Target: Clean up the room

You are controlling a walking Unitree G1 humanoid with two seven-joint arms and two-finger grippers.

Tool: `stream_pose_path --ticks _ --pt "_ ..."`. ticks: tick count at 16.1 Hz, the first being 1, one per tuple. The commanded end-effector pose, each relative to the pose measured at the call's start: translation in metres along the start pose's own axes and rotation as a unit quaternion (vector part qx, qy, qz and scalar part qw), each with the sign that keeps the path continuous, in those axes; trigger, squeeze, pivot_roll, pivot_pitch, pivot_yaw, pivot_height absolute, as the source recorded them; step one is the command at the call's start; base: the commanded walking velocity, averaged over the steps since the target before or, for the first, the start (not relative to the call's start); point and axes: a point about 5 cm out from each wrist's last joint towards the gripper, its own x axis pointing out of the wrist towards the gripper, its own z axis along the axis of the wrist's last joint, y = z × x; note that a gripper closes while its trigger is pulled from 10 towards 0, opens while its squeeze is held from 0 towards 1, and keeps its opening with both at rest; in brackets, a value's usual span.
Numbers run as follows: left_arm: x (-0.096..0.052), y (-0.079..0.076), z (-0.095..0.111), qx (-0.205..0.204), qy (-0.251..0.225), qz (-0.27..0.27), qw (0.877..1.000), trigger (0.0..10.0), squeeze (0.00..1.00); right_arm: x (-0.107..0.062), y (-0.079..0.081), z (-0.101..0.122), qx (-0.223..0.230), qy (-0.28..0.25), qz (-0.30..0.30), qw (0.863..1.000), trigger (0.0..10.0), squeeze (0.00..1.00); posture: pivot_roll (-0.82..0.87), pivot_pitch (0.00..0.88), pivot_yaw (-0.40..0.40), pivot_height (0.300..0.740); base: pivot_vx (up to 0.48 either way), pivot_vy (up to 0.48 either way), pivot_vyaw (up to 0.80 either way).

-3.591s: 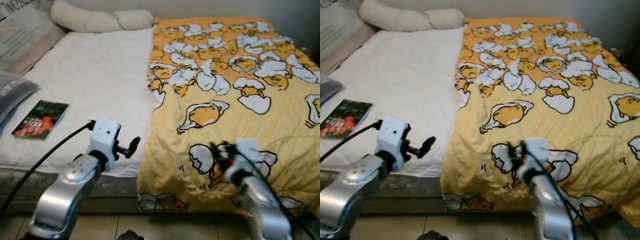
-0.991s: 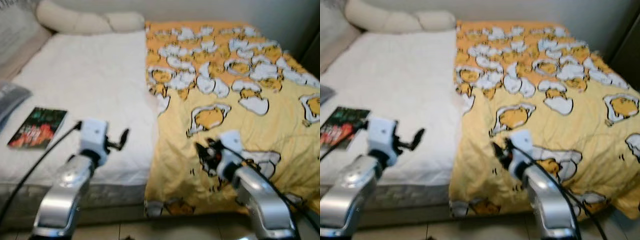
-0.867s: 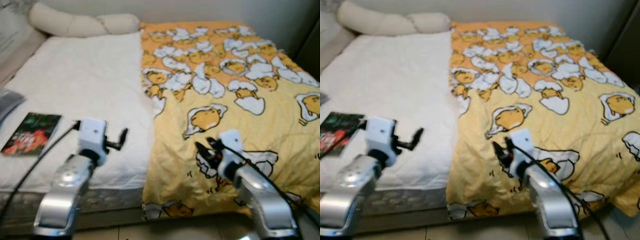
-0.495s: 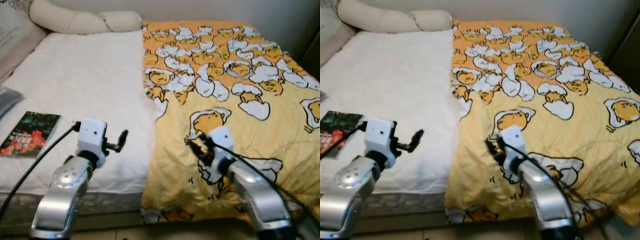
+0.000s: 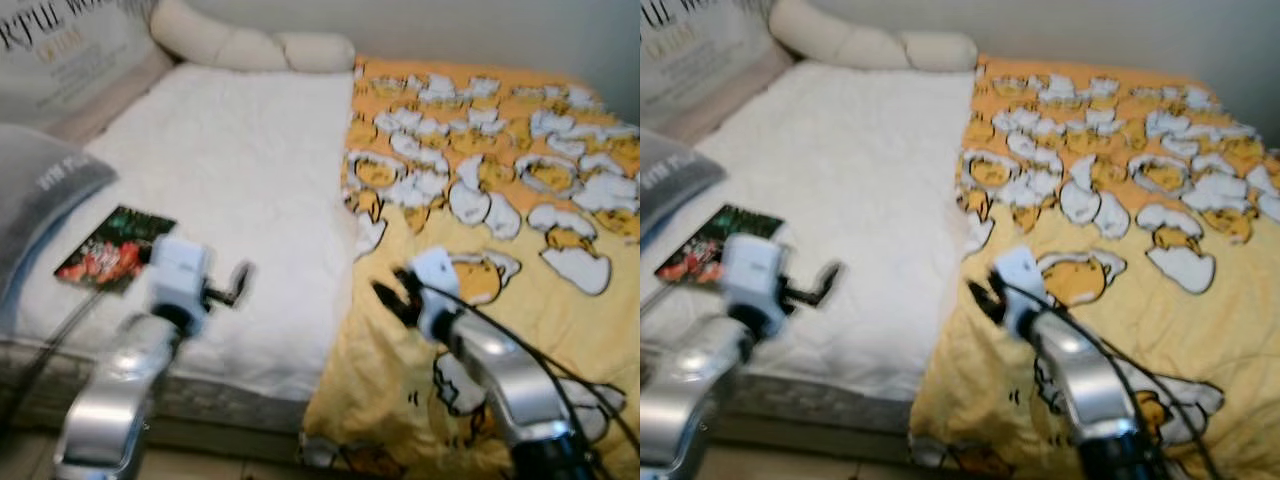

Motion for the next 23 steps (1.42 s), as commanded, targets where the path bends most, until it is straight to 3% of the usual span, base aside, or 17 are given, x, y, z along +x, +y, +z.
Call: stream_pose_path --ticks 1,2,5,8,13,14,15,16,18,19,23 --pt "0.000 0.004 0.003 0.018 0.007 -0.013 1.000 10.0 0.00 0.009 0.002 0.003 -0.016 0.020 0.016 1.000 10.0 0.21 0.12 0.000 0.003 0.740 0.000 0.000 0.00" --pt "0.001 0.004 0.005 0.025 0.009 -0.032 0.999 10.0 0.00 0.016 -0.002 0.002 -0.018 0.042 0.018 0.999 10.0 1.00 0.12 0.000 0.006 0.740 0.000 0.000 0.00" --pt "-0.001 0.001 0.003 0.052 0.059 -0.103 0.992 10.0 0.00 0.038 -0.015 -0.002 -0.044 0.100 0.030 0.994 10.0 1.00 0.14 0.000 -0.002 0.740 0.000 0.000 0.00" --pt "-0.007 0.002 0.010 0.085 0.083 -0.171 0.978 10.0 0.00 0.056 -0.027 -0.001 -0.103 0.156 0.031 0.982 10.0 1.00 0.18 0.000 -0.011 0.740 0.000 0.000 0.00" --pt "-0.020 0.010 0.023 0.114 0.113 -0.219 0.962 10.0 0.00 0.066 -0.025 -0.008 -0.107 0.197 0.028 0.974 10.0 1.00 0.26 0.000 -0.002 0.740 0.000 0.000 0.00" --pt "-0.024 0.012 0.025 0.117 0.121 -0.230 0.959 10.0 0.00 0.066 -0.023 -0.012 -0.117 0.211 0.026 0.970 10.0 0.89 0.27 0.000 0.003 0.740 0.000 0.000 0.00" --pt "-0.025 0.012 0.026 0.119 0.123 -0.232 0.958 10.0 0.00 0.066 -0.023 -0.013 -0.118 0.213 0.024 0.970 10.0 0.89 0.27 0.000 0.003 0.740 0.000 0.000 0.00" --pt "-0.029 0.011 0.026 0.124 0.130 -0.239 0.954 10.0 0.00 0.065 -0.024 -0.018 -0.135 0.223 0.015 0.965 10.0 0.00 0.29 0.000 0.012 0.740 0.000 0.000 0.00" --pt "-0.034 0.010 0.026 0.127 0.137 -0.247 0.951 10.0 0.00 0.064 -0.026 -0.022 -0.146 0.230 -0.003 0.962 10.0 0.00 0.30 0.000 0.020 0.740 0.000 0.000 0.00" --pt "-0.037 0.009 0.026 0.128 0.146 -0.254 0.947 10.0 0.00 0.063 -0.025 -0.026 -0.145 0.235 -0.018 0.961 0.0 0.00 0.31 0.000 0.034 0.740 0.000 0.000 0.00" --pt "-0.043 0.008 0.026 0.131 0.159 -0.263 0.943 10.0 0.00 0.063 -0.020 -0.034 -0.135 0.249 -0.025 0.959 0.0 0.00 0.32 0.000 0.044 0.740 0.000 0.000 0.00"
